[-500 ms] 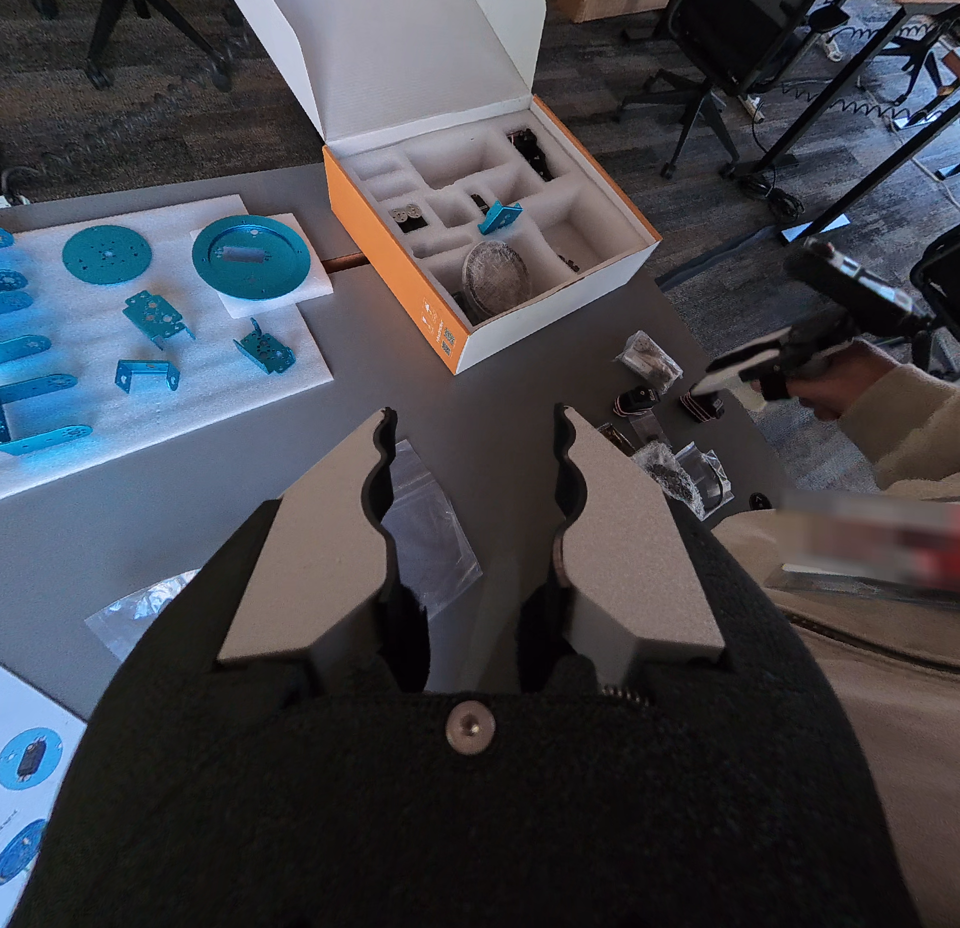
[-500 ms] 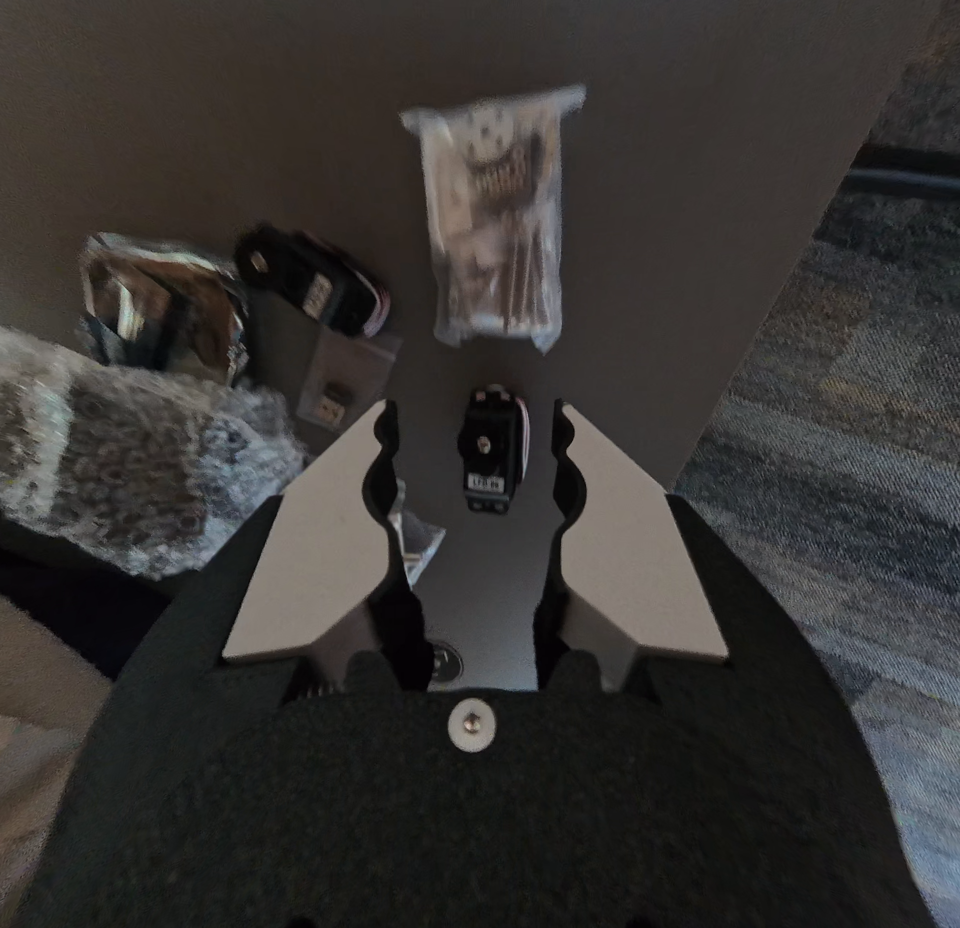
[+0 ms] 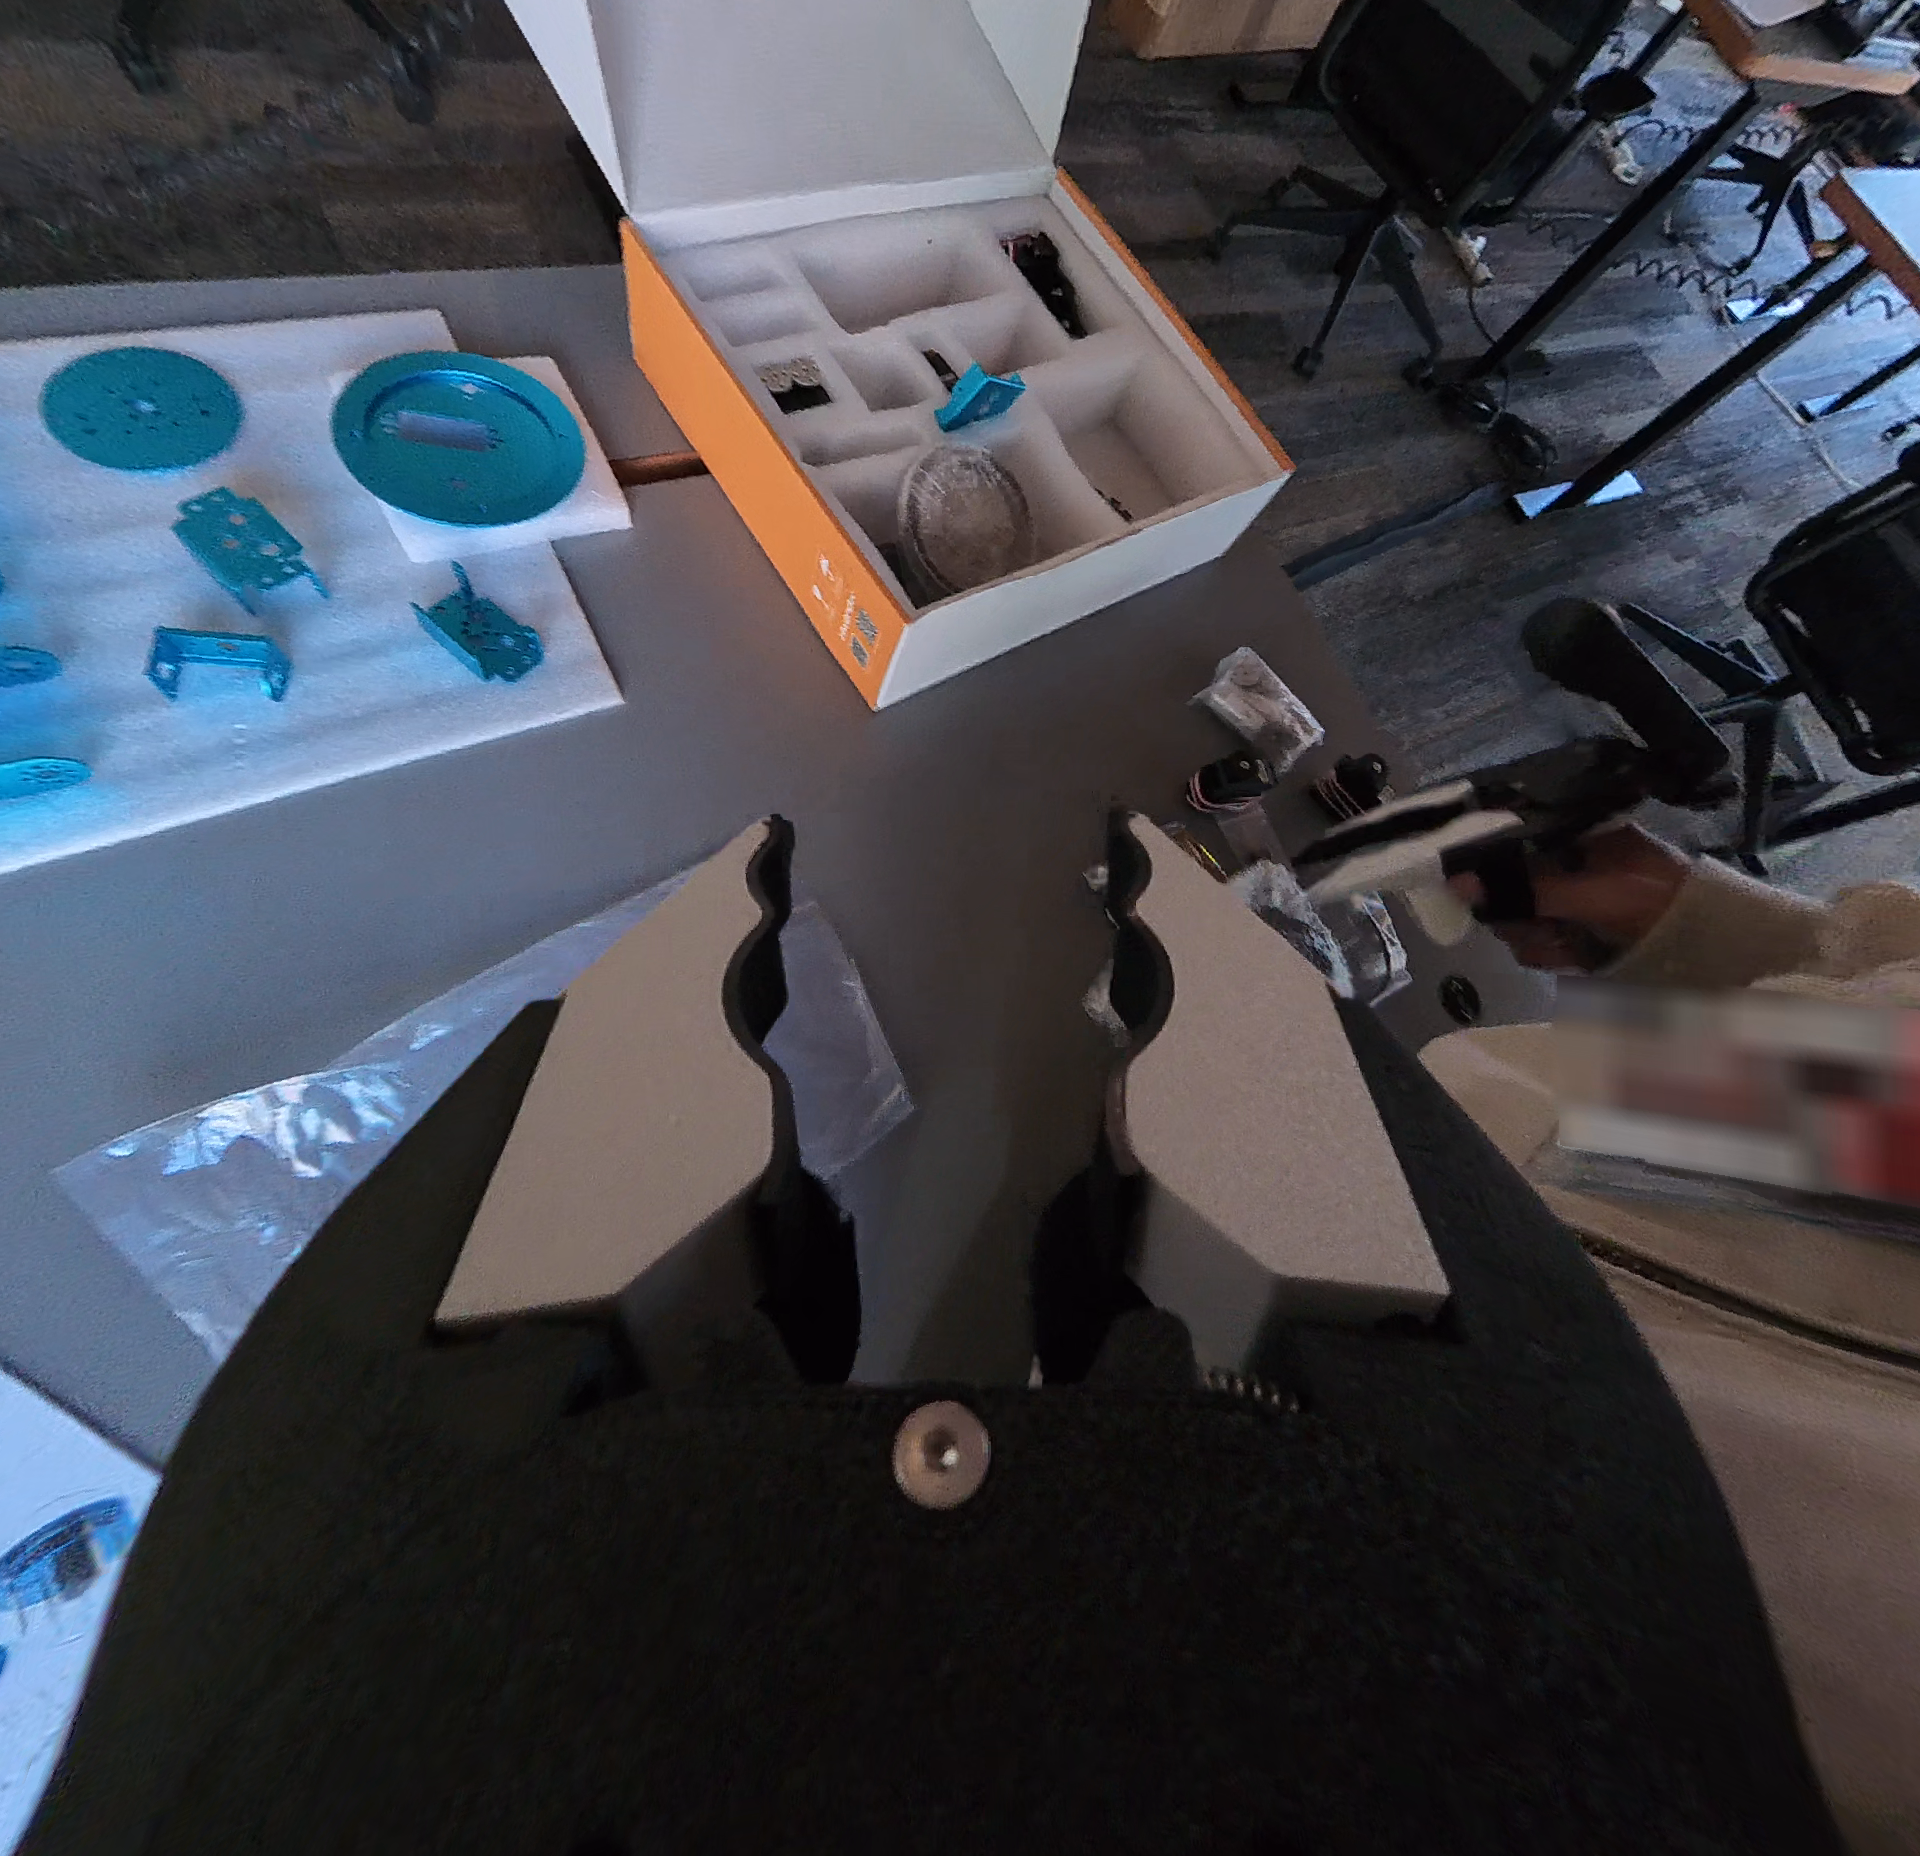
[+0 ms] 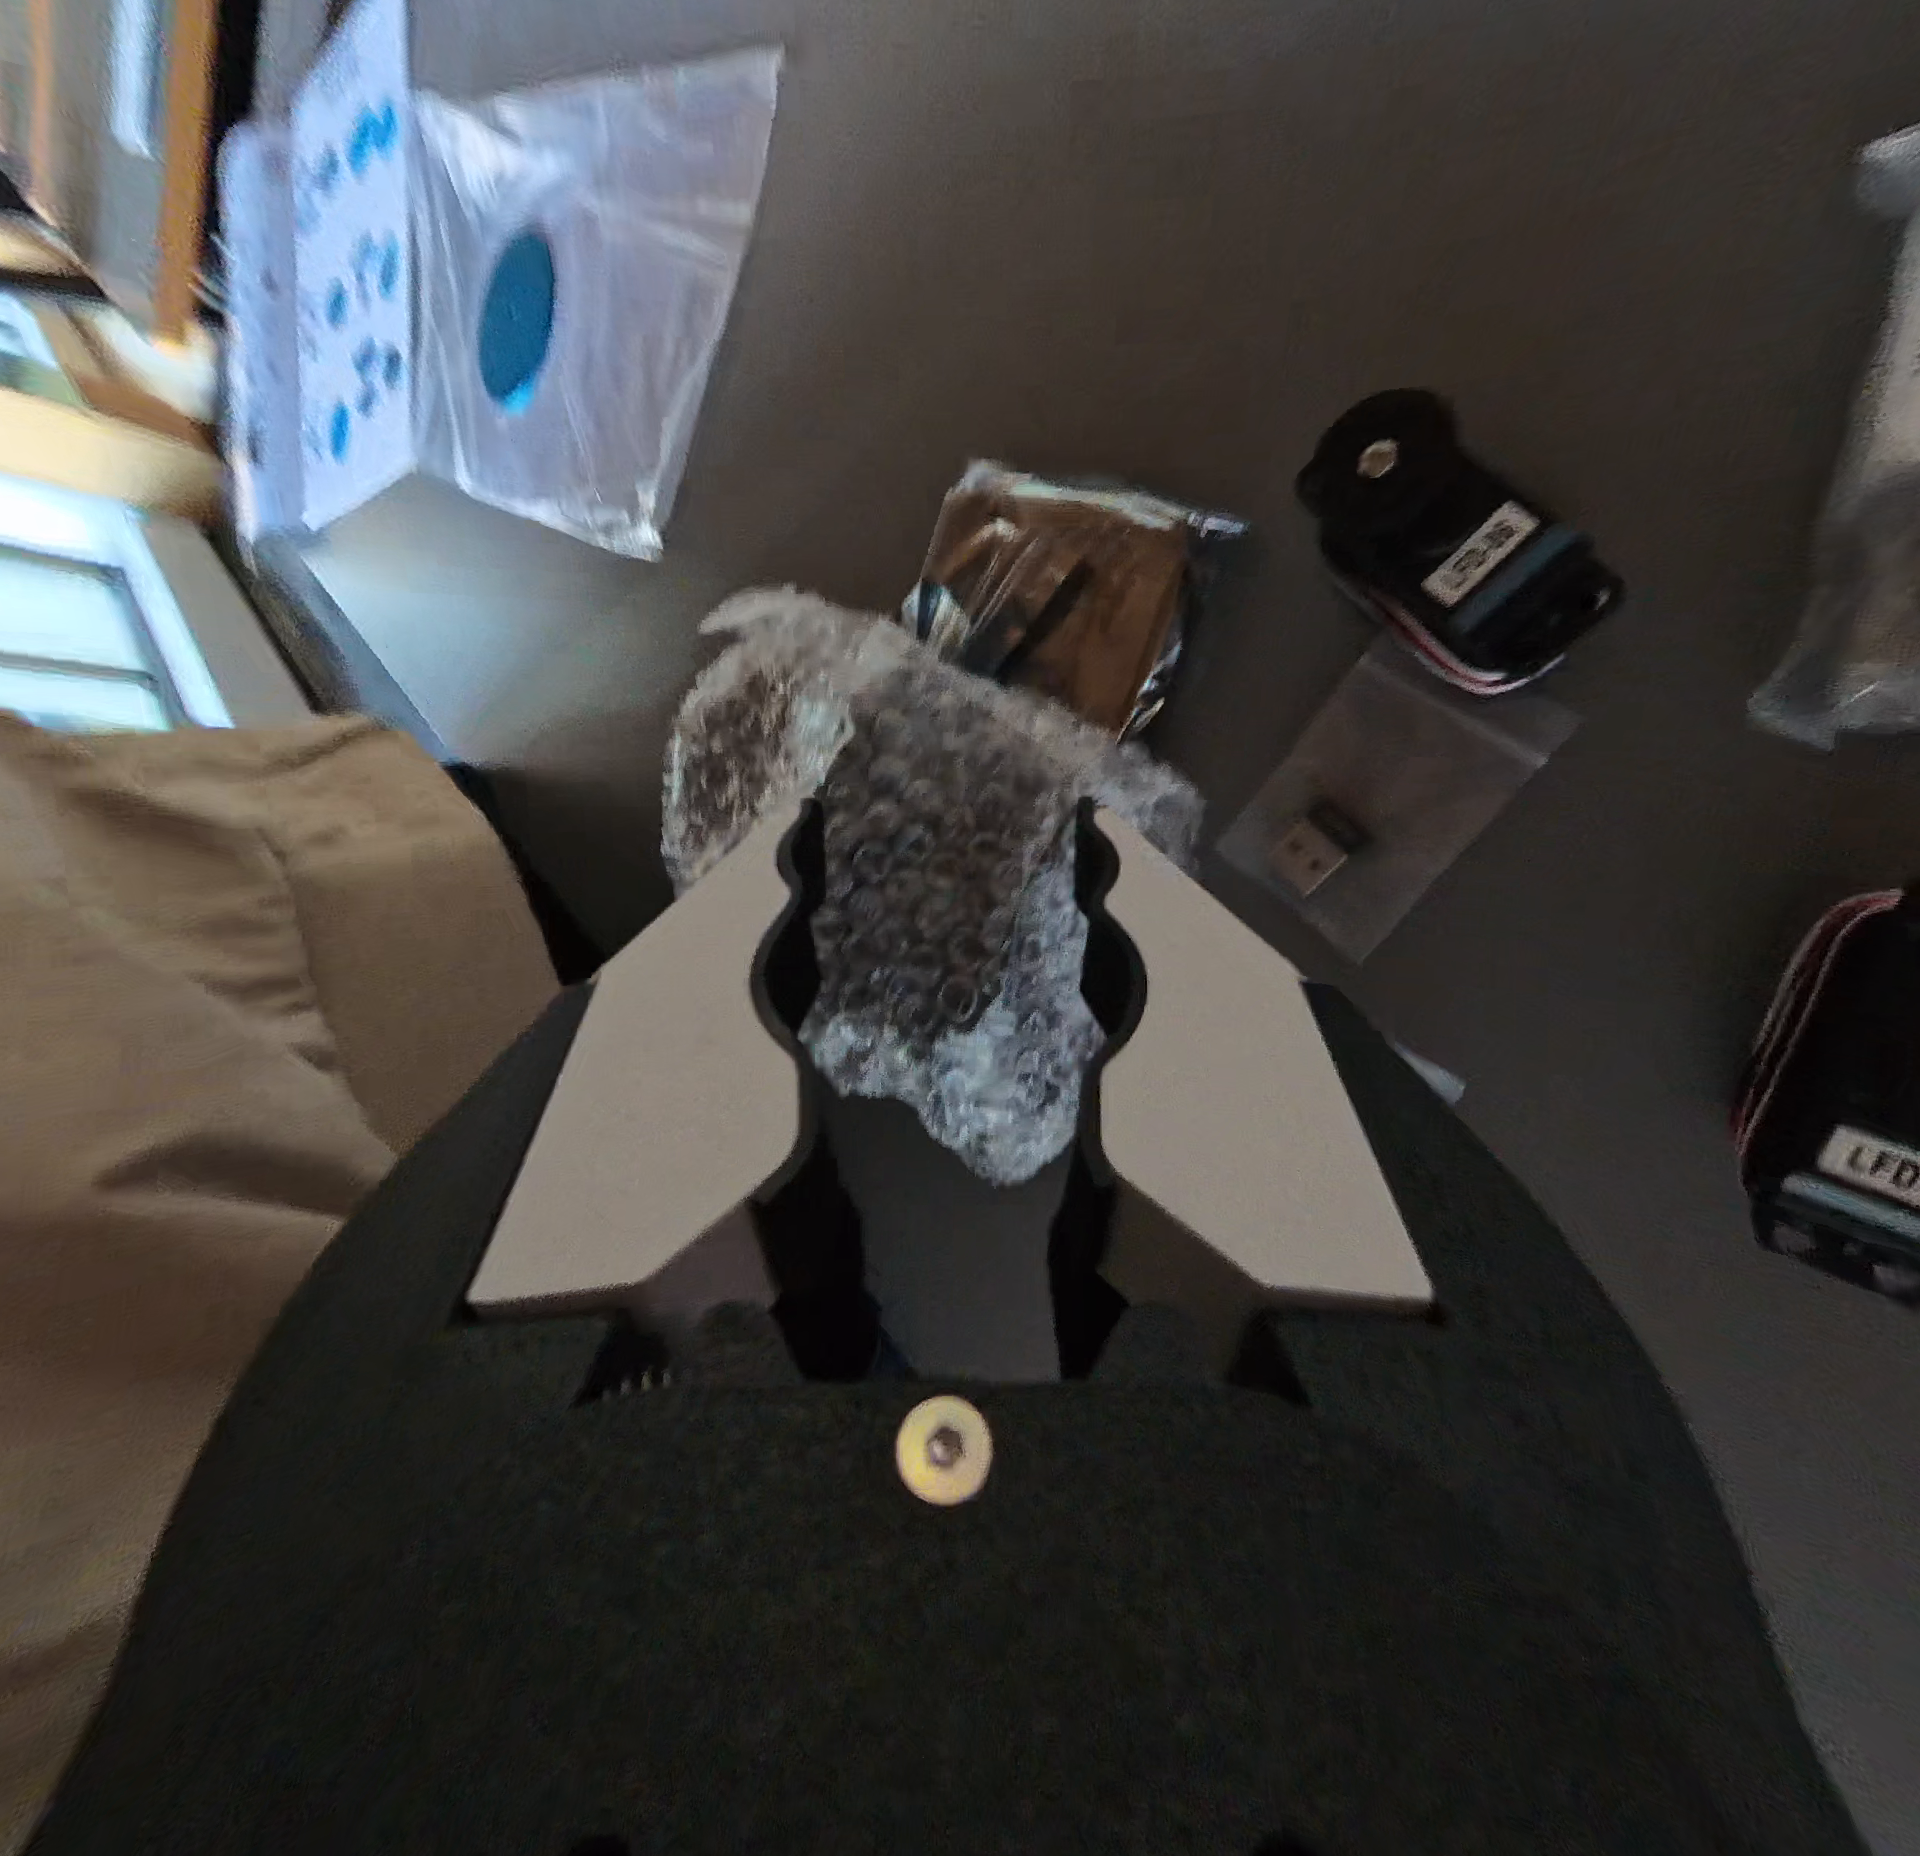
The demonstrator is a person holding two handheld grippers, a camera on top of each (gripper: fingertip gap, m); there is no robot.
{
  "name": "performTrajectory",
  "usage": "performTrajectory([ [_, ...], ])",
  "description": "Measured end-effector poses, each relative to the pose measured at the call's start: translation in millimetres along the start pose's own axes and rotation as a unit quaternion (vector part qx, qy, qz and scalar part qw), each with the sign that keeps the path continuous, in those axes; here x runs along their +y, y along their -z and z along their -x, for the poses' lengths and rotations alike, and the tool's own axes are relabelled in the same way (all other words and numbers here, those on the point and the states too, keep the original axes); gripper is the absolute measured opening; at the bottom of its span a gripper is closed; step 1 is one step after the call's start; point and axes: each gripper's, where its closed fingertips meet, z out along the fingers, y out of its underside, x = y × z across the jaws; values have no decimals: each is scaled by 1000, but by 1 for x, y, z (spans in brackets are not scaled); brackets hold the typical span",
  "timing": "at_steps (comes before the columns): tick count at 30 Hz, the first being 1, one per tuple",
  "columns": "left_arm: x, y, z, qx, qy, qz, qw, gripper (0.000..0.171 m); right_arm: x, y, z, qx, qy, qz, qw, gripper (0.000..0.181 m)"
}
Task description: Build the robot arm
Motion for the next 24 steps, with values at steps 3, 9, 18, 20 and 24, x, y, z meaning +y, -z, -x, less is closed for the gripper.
performTrajectory([
  [3,16,-9,-10,17,-8,19,1000,60,-3,-11,-13,-27,-3,14,1000,46],
  [9,57,-37,-24,52,-8,53,997,60,22,-29,-11,-76,24,105,991,19],
  [18,167,-154,-94,263,-62,239,933,61,0,8,55,-132,102,75,983,0],
  [20,174,-158,-111,303,-101,251,914,61,1,13,72,-138,129,84,978,0],
  [24,188,-152,-132,337,-164,268,887,54,2,14,81,-130,134,97,978,0],
])
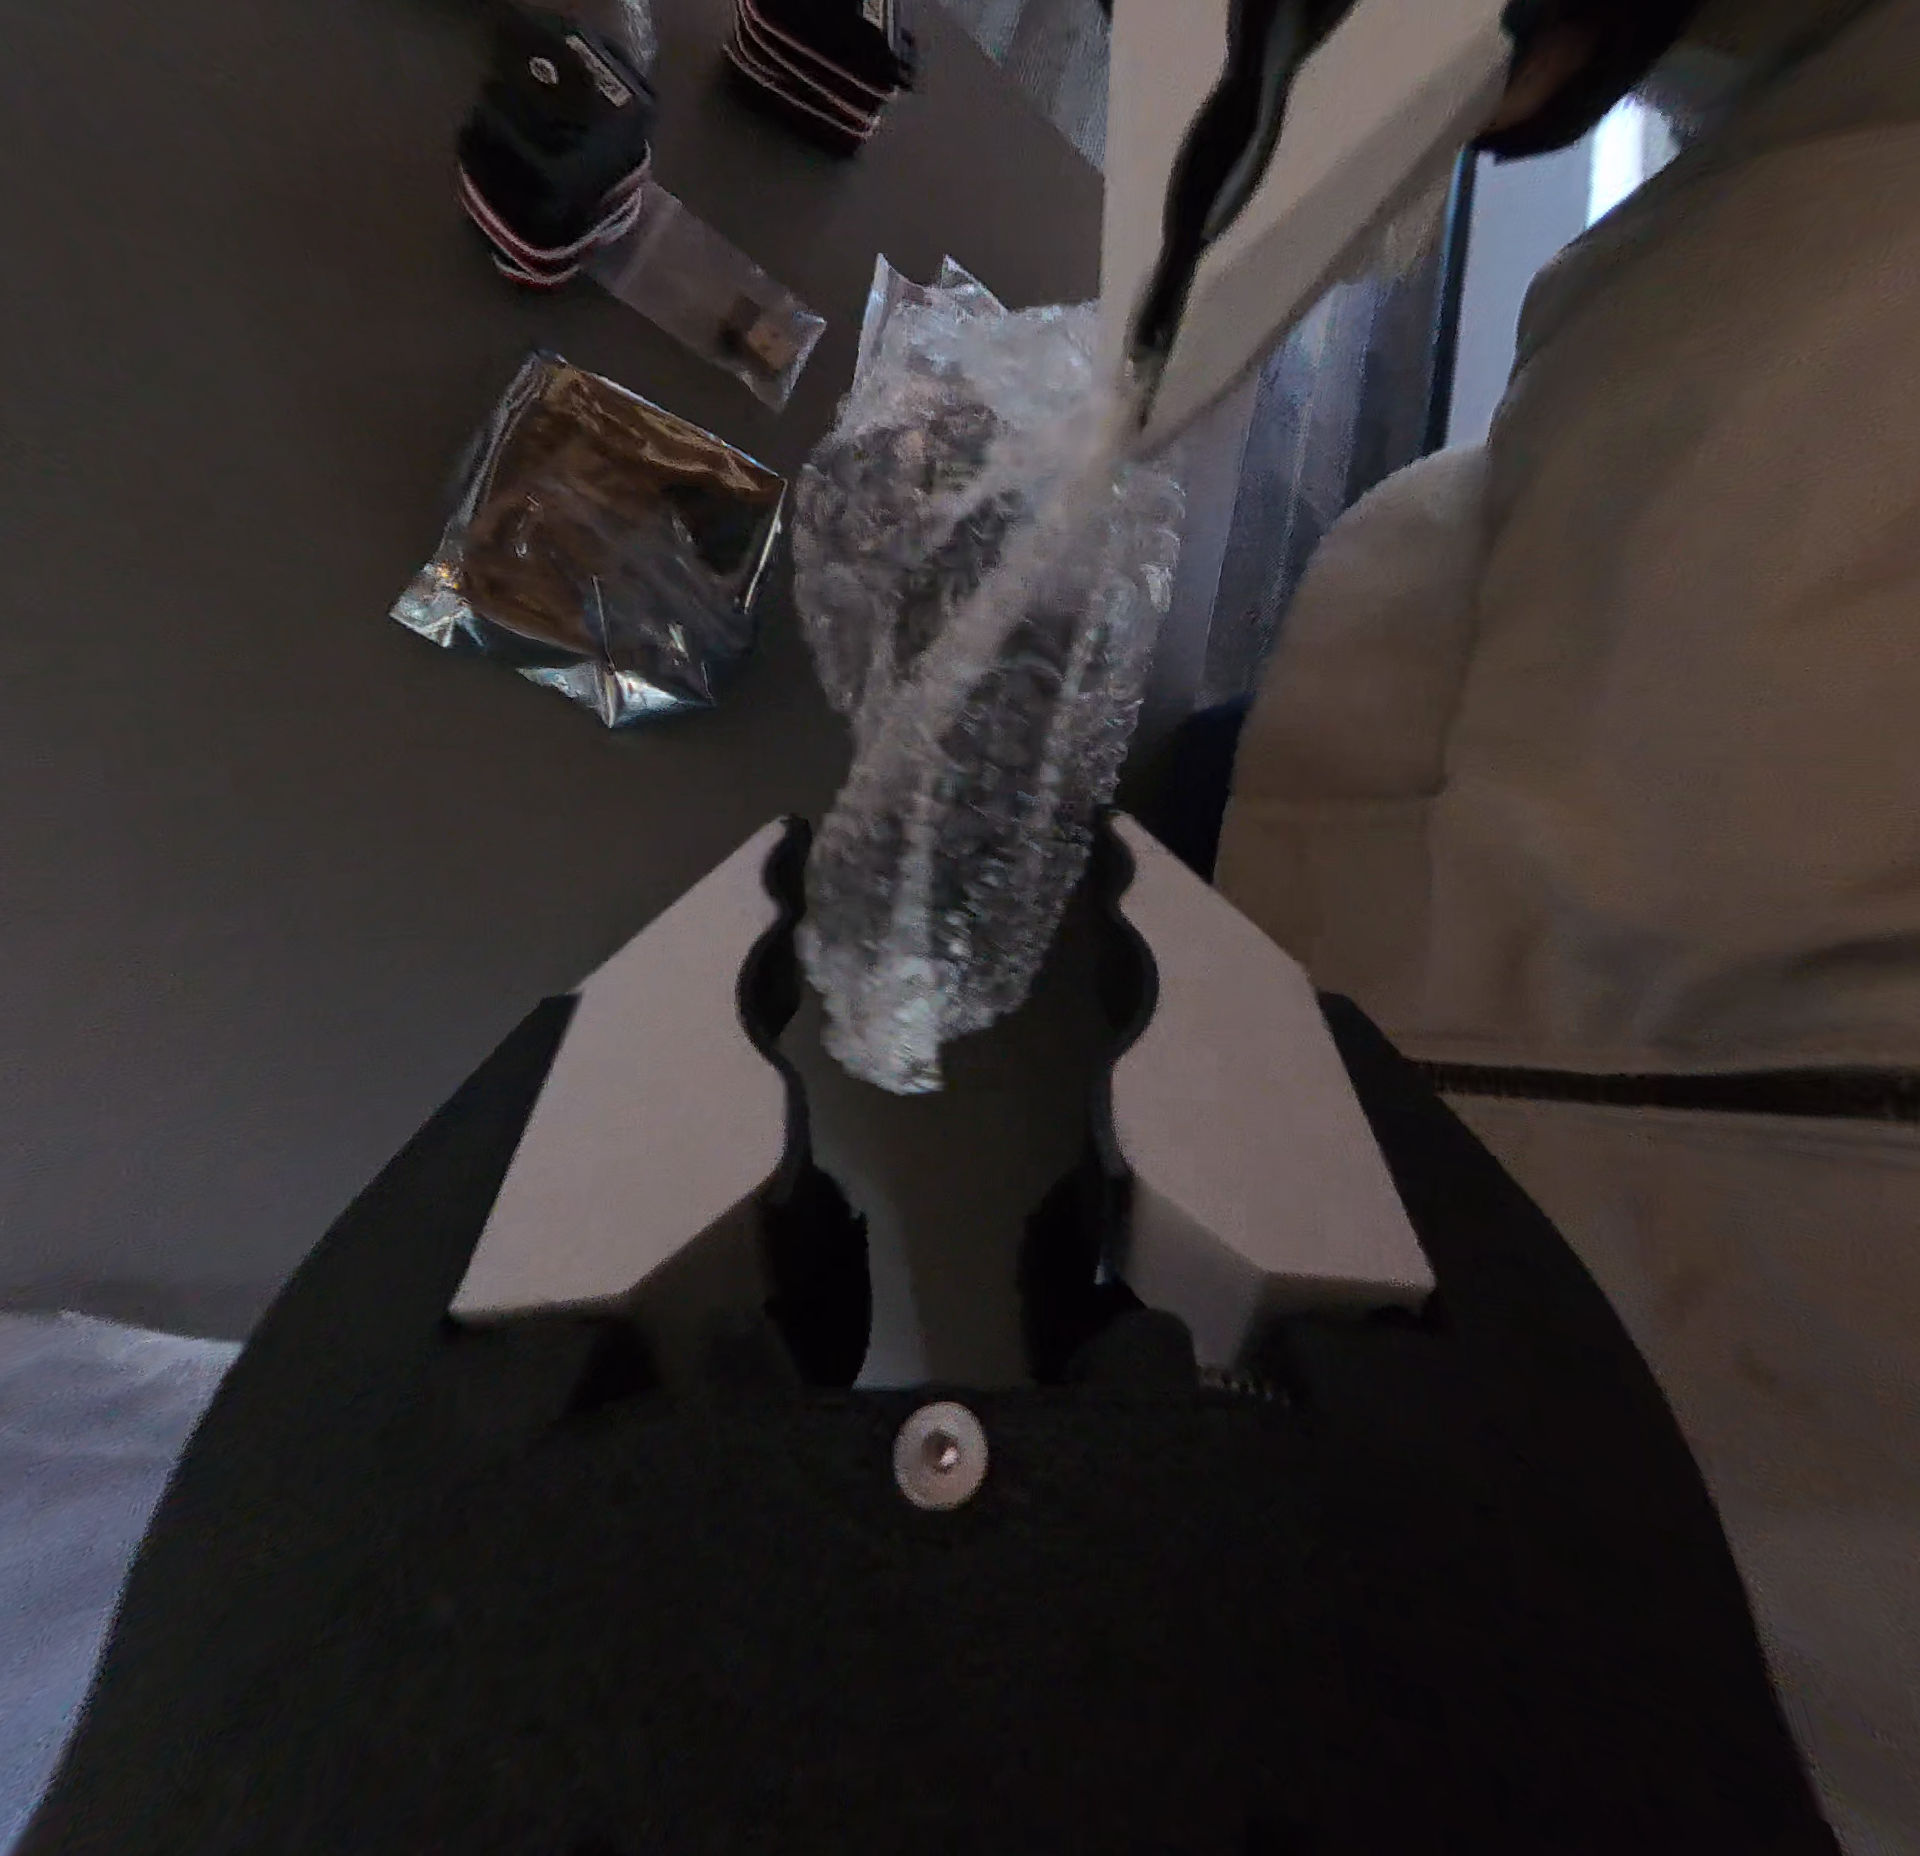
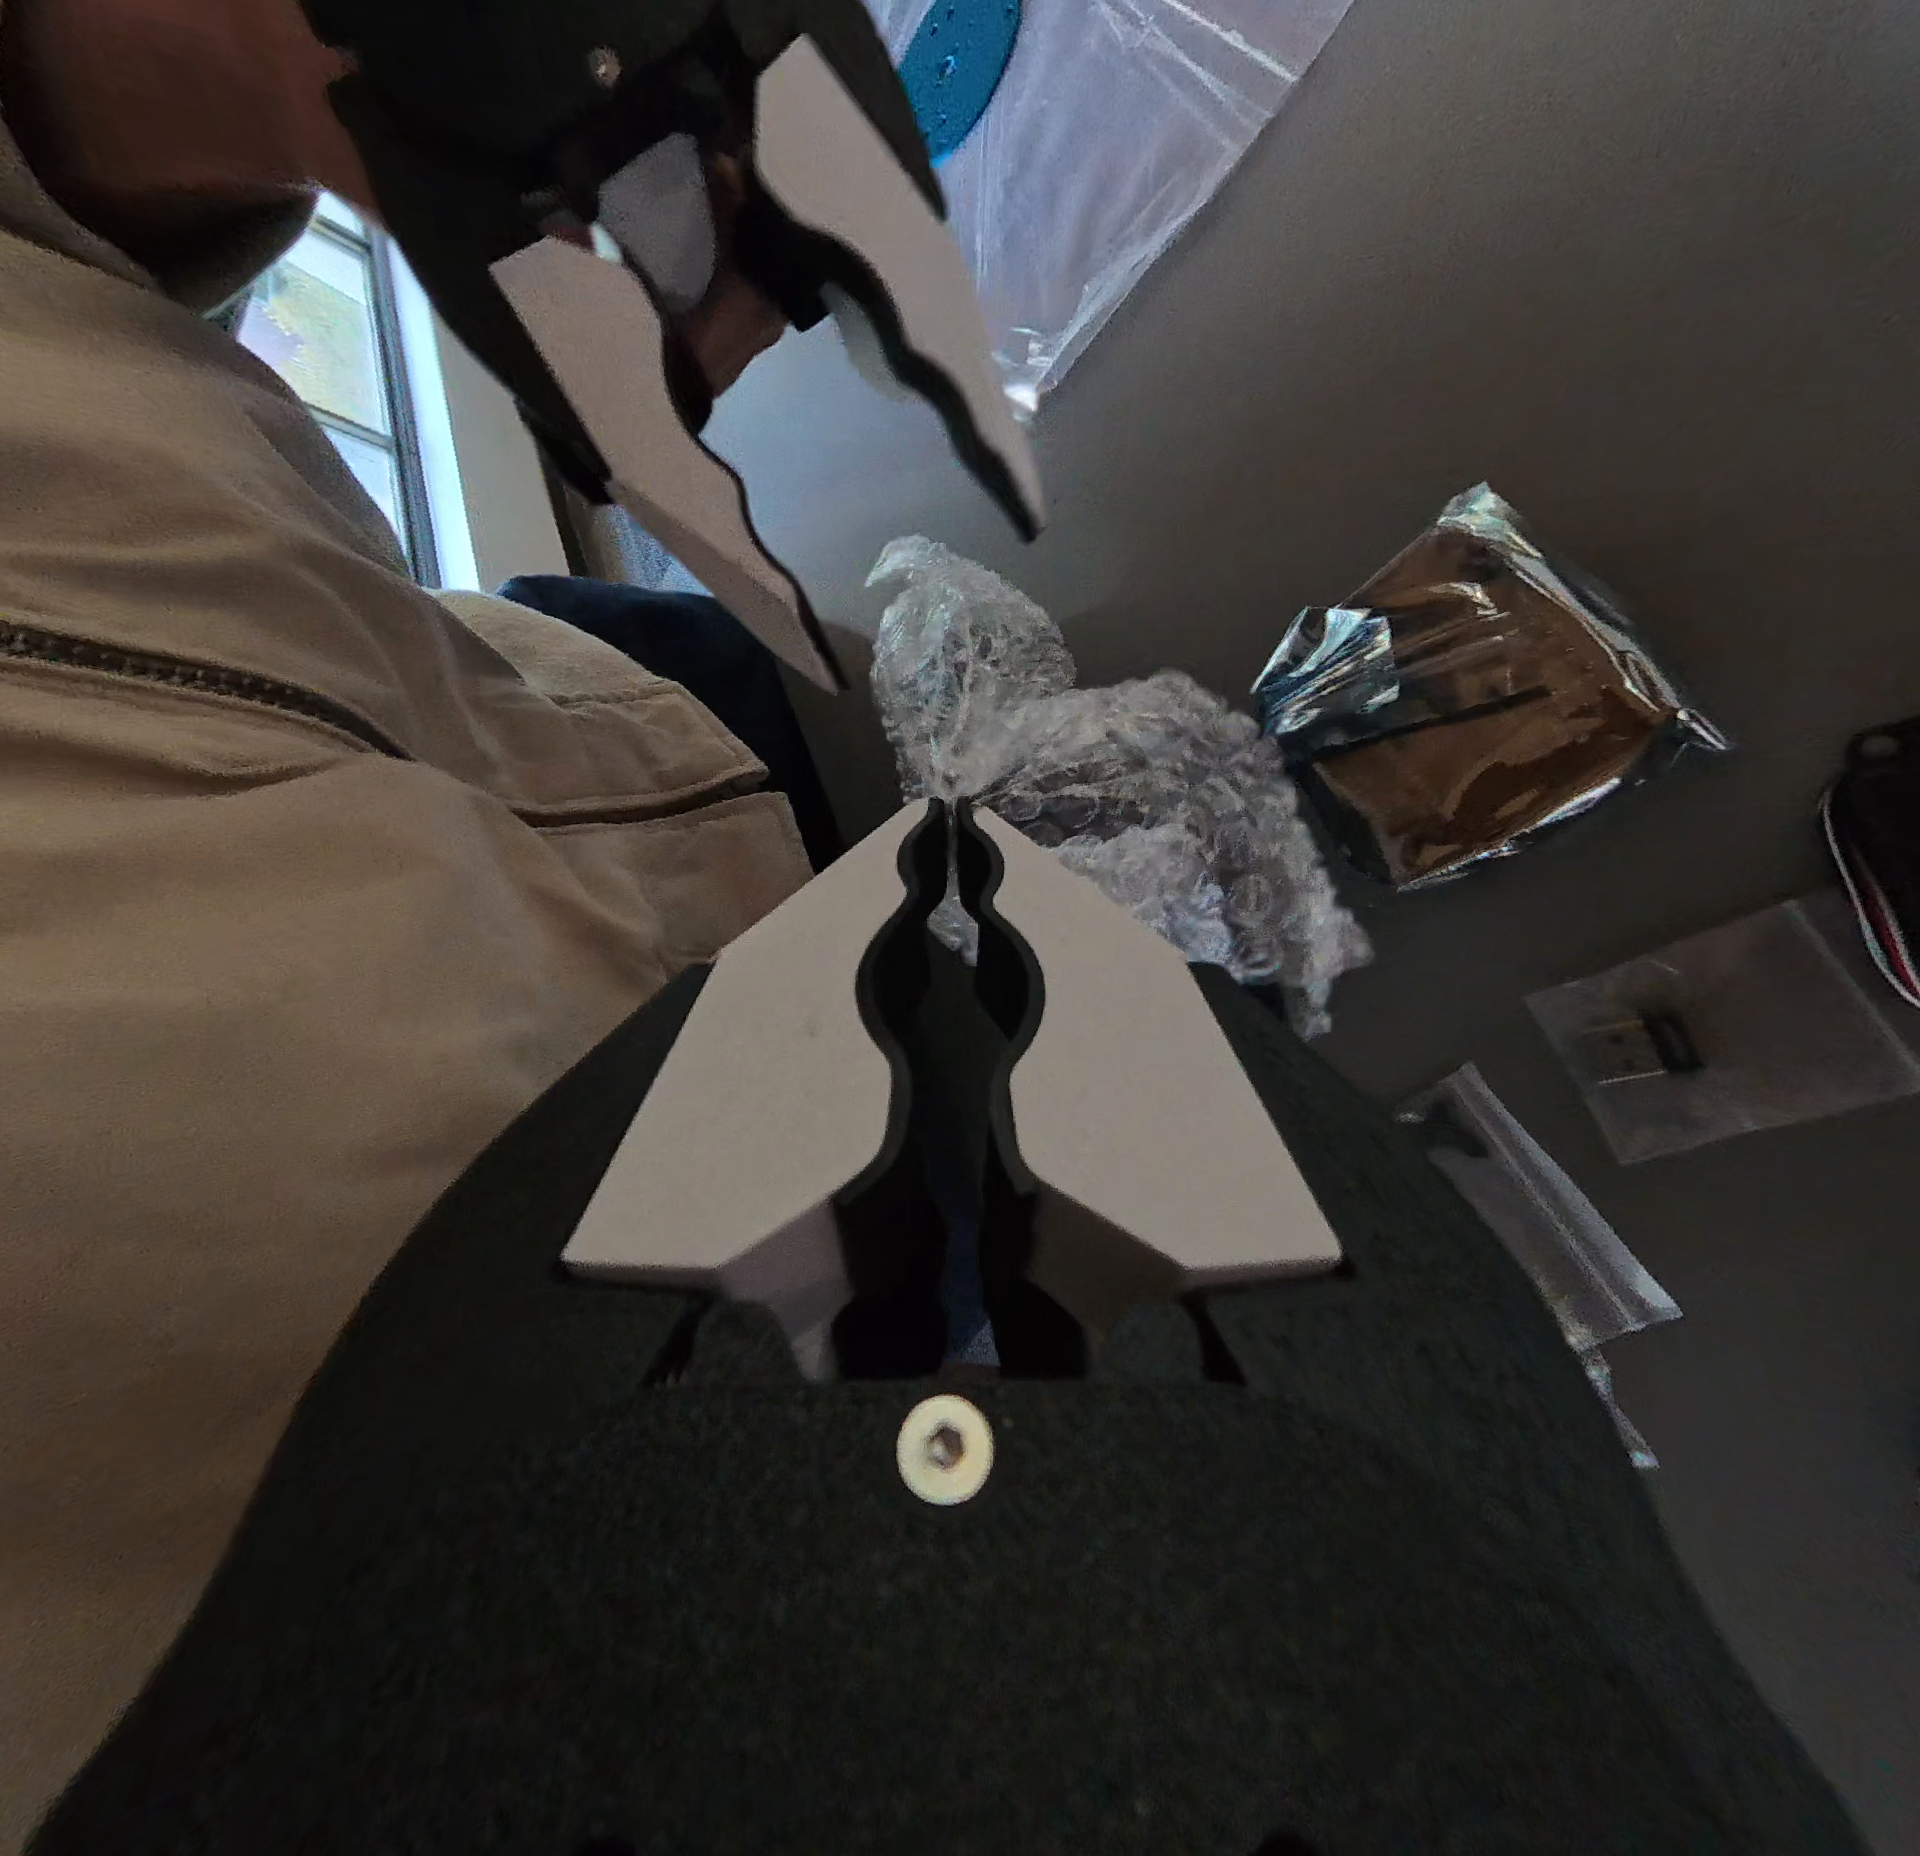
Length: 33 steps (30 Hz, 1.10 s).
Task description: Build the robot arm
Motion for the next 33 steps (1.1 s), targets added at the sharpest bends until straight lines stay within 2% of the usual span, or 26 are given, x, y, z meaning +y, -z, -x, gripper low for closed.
performTrajectory([
  [1,2,-1,-1,-5,-5,6,1000,41,0,1,-2,7,-5,0,1000,0],
  [3,6,0,3,-27,-9,11,1000,4,-3,3,-4,10,-18,-3,1000,0],
  [4,7,1,6,-37,-8,11,999,0,-4,5,-6,15,-24,-2,1000,0],
  [8,11,6,24,-64,26,12,998,0,-17,18,-5,11,-34,-14,999,0],
  [13,-12,34,21,-57,31,-34,997,0,-39,41,8,4,-27,-24,999,0],
  [17,-21,57,21,-72,32,-66,995,0,-77,74,9,29,-19,-36,999,0],
  [20,-27,74,20,-75,49,-100,991,0,-117,111,-1,54,3,-44,998,0],
  [24,-26,99,19,-92,83,-154,980,16,-182,164,-26,83,22,-73,994,0],
  [27,-15,115,22,-112,114,-177,971,32,-218,190,-58,109,23,-66,992,0],
  [30,-2,130,23,-130,144,-198,961,33,-235,199,-99,128,5,-36,991,0],
  [33,9,145,22,-144,168,-218,950,33,-237,200,-140,154,-5,17,988,0],
])
